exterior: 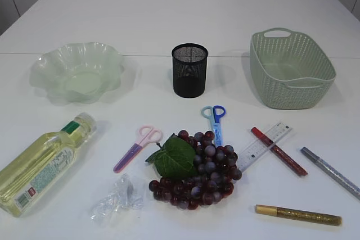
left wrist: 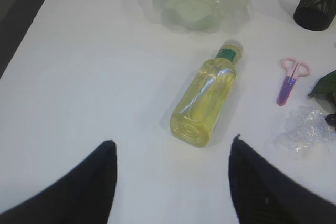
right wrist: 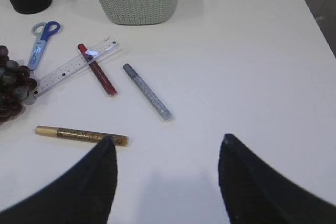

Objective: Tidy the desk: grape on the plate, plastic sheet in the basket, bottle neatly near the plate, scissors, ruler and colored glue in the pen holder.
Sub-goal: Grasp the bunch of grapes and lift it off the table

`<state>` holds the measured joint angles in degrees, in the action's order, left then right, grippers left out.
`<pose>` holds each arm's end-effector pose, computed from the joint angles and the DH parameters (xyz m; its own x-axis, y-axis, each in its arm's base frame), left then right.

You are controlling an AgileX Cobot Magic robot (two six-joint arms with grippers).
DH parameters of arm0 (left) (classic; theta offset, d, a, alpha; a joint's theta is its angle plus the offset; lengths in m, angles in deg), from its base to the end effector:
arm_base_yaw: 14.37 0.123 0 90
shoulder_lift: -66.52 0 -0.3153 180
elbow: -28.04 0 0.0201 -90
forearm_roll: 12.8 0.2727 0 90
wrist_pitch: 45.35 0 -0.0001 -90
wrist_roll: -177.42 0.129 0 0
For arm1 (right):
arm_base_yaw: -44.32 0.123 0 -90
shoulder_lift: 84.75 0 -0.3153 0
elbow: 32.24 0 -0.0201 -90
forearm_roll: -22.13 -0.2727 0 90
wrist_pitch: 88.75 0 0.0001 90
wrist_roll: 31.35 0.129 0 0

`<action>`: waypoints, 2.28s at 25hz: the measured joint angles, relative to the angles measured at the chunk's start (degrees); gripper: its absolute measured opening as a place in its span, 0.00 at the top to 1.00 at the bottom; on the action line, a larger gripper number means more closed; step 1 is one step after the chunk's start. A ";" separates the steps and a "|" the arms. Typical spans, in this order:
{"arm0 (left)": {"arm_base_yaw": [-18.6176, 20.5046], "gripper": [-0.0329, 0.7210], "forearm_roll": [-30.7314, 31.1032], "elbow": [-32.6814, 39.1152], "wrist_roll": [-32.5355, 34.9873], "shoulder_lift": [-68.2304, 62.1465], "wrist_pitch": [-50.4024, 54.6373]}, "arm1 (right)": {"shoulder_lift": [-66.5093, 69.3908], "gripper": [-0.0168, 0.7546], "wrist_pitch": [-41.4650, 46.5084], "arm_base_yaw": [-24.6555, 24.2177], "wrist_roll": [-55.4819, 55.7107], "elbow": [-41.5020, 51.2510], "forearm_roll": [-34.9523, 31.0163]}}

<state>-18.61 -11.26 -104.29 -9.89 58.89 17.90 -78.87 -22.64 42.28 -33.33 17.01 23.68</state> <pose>0.0137 0.0021 0.2749 -0.4794 -0.0800 -0.8739 -0.0024 0.9960 -0.0898 0.0087 -0.0035 0.2607 -0.5202 -0.0270 -0.8536 0.0331 0.9981 -0.0517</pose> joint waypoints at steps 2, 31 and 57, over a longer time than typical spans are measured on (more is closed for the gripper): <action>0.00 0.31 0.00 0.00 0.00 0.00 0.00 | 0.00 0.35 0.00 0.00 0.00 0.00 0.00; 0.00 0.35 0.00 0.00 0.00 0.00 0.00 | 0.00 0.35 0.00 0.00 0.09 0.00 0.00; 0.03 0.35 0.44 -3.84 0.00 -8.48 -11.71 | 16.51 0.35 -16.25 0.00 3.61 -6.00 -2.93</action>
<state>-18.58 -10.82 -108.14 -9.89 50.41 6.19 -62.37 -38.88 42.28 -29.72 11.00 20.75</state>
